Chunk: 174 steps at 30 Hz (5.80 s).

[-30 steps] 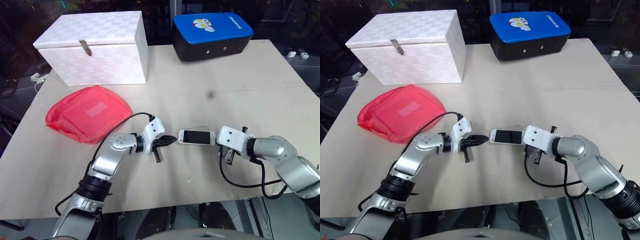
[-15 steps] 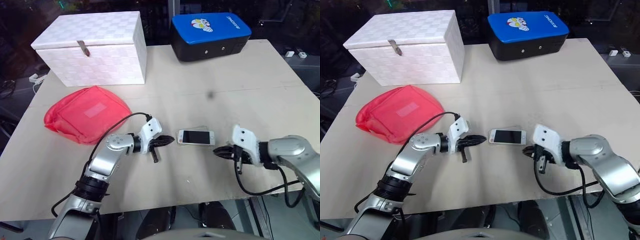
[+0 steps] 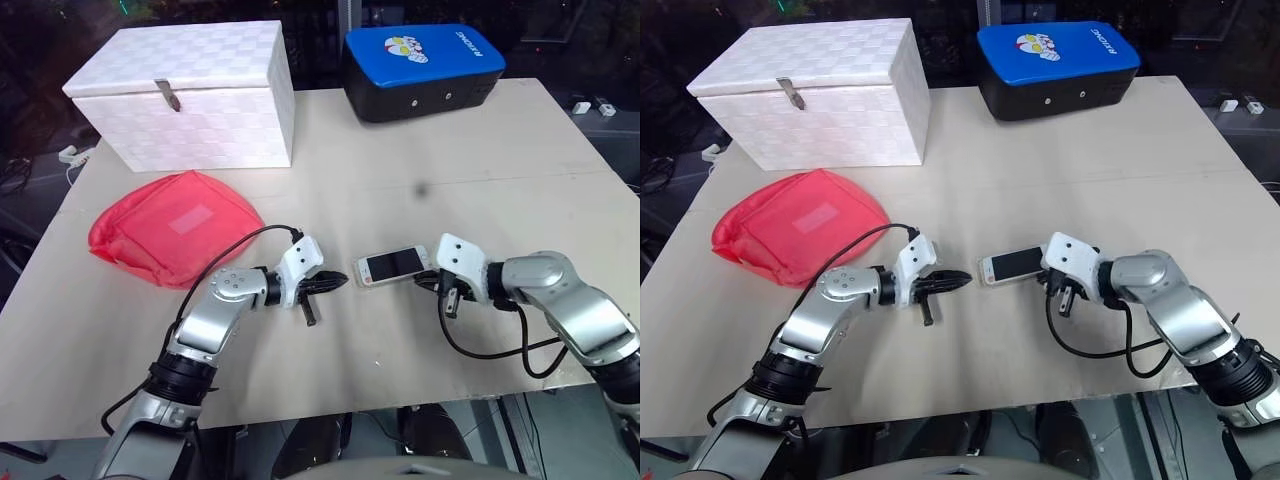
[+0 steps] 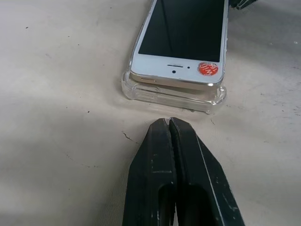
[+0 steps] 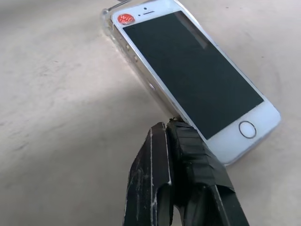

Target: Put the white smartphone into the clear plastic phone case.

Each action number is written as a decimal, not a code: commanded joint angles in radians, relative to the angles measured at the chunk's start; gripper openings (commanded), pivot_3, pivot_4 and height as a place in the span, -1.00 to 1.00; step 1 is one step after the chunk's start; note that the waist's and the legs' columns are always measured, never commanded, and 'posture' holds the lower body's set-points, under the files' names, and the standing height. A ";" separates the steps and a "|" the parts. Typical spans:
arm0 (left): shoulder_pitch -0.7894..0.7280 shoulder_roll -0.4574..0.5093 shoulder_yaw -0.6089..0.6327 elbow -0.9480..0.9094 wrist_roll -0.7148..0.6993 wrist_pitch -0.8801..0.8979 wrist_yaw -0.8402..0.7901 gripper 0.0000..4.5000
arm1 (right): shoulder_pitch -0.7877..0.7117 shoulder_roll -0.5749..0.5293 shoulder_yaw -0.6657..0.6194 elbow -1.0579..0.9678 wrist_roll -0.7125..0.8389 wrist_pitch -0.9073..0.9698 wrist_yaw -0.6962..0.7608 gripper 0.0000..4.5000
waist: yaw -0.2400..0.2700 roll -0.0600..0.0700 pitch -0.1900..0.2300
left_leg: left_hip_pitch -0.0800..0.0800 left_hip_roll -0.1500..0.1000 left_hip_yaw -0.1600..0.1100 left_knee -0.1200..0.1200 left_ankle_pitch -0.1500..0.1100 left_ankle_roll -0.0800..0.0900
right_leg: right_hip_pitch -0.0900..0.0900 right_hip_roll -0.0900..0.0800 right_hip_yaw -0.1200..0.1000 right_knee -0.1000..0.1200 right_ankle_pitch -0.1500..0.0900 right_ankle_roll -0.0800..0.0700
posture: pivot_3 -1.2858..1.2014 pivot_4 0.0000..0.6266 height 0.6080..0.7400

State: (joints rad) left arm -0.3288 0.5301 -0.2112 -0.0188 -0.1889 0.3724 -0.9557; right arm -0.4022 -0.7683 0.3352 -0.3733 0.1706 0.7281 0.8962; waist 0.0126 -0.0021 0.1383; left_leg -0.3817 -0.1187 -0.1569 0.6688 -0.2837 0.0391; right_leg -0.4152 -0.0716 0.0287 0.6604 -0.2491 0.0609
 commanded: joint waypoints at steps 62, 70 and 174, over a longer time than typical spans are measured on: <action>-0.056 -0.047 -0.032 -0.003 0.004 0.063 0.026 -0.98 | -0.139 0.086 0.119 0.148 -0.322 -0.169 -0.014 -1.00 | -0.005 0.001 0.000 | -0.001 0.000 0.002 0.000 0.000 0.000 | -0.002 0.000 0.002 0.001 0.000 0.000 | 0.03 -0.52 1.00; -0.027 0.005 0.004 -0.057 -0.019 0.086 -0.004 -0.98 | -0.108 0.144 0.218 -0.011 -0.377 -0.101 0.039 -1.00 | -0.030 0.001 0.000 | 0.000 0.000 0.002 0.000 0.000 0.000 | -0.002 0.001 0.002 0.002 0.000 0.000 | 0.03 -0.52 1.00; 0.080 -0.016 0.086 -0.103 -0.115 0.009 0.021 -0.98 | 0.019 0.257 -0.042 0.162 -0.079 -0.204 0.082 -1.00 | -0.009 -0.002 -0.022 | 0.037 0.002 -0.003 -0.017 -0.006 0.002 | 0.034 0.001 -0.001 -0.012 -0.004 0.003 | 0.03 -0.52 1.00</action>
State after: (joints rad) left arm -0.2443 0.5216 -0.1743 -0.0677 -0.2626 0.4108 -0.9406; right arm -0.3961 -0.5101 0.3723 -0.1472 0.0423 0.4972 1.0176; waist 0.0038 -0.0039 0.1165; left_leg -0.3483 -0.1175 -0.1594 0.6522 -0.2870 0.0437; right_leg -0.3860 -0.0705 0.0286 0.6492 -0.2510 0.0610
